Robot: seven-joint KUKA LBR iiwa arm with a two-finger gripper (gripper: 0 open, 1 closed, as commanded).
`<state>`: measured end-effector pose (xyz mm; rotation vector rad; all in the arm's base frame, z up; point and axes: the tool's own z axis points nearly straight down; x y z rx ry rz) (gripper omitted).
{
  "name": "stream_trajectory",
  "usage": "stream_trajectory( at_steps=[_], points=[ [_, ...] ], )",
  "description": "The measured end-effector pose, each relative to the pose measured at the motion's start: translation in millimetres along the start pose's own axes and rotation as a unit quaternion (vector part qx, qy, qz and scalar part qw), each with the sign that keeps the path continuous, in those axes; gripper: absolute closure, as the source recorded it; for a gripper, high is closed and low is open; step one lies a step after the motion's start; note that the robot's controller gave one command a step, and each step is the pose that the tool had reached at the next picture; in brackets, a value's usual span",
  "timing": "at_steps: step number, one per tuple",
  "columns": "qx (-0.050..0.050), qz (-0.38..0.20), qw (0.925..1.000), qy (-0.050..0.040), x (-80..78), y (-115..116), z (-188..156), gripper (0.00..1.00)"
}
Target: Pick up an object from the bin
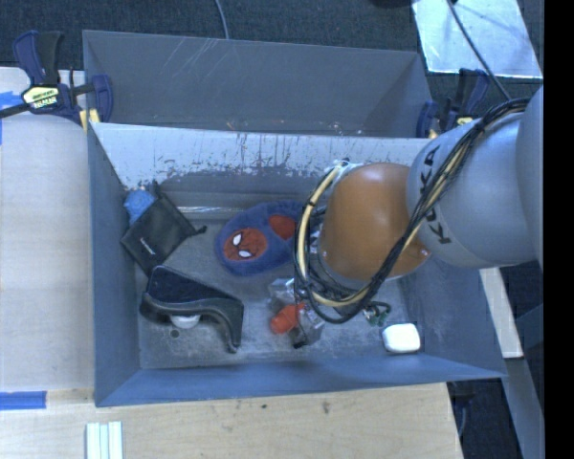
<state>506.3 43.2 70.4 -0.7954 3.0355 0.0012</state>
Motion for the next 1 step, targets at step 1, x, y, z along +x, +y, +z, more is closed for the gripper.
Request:
stream_trajectory(
  at_steps=[1],
  points=[
    [0.002,0.001,1.0000,-0.0032,-2.4,-1.2,-93.1,1.00]
  ],
)
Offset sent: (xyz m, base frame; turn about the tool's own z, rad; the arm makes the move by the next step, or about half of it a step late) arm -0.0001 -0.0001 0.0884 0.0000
